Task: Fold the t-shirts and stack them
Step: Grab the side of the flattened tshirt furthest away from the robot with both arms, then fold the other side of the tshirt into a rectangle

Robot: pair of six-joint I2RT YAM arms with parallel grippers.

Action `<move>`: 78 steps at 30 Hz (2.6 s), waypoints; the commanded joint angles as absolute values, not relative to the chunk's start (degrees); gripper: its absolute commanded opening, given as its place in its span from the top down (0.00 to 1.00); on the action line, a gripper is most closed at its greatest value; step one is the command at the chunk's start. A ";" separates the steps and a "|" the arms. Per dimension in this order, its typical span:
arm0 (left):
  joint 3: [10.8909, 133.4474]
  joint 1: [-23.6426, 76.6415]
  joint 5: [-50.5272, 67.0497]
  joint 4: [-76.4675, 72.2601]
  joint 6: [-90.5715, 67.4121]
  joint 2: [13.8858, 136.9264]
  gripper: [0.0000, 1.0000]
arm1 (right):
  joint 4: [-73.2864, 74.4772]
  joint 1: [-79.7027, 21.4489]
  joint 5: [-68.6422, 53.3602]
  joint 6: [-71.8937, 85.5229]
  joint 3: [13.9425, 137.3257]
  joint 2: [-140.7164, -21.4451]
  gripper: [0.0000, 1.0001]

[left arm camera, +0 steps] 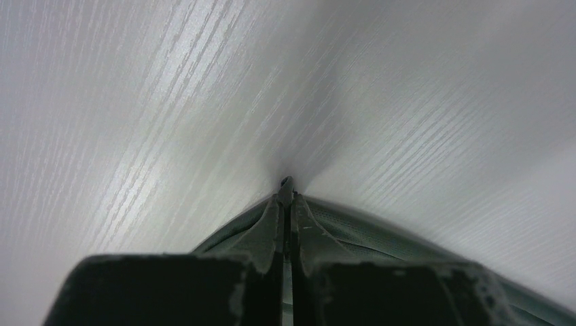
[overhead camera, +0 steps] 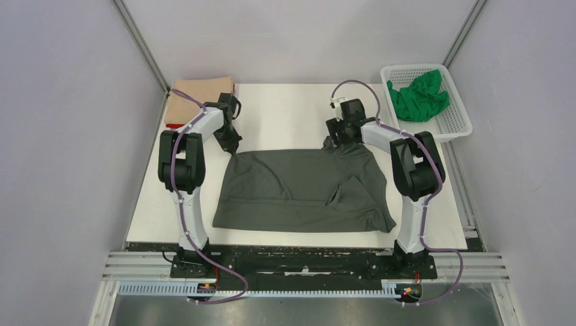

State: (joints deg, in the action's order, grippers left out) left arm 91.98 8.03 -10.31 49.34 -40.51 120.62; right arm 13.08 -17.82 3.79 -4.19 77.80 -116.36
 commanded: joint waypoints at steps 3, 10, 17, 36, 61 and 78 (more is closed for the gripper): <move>93.60 7.65 -10.46 49.78 -38.44 119.49 0.97 | 16.50 -17.36 5.43 -4.99 78.97 -118.72 0.33; 95.09 7.65 -10.38 49.90 -37.80 120.17 0.97 | 15.64 -16.89 1.96 -6.40 82.20 -121.75 0.69; 97.00 7.69 -10.72 51.07 -37.36 120.24 0.98 | 12.68 -16.94 1.03 -11.58 83.93 -120.04 1.00; 85.33 9.28 -9.70 45.91 -36.99 107.25 0.98 | 13.69 -24.28 11.90 -19.37 65.19 -94.85 1.00; 56.46 15.12 -17.82 30.36 -36.72 82.81 0.86 | 35.66 -34.18 11.00 -15.46 56.43 -77.15 1.00; 53.43 15.39 -21.93 38.91 -44.06 60.03 0.00 | 44.75 -35.34 -7.78 -12.15 58.72 -66.86 0.02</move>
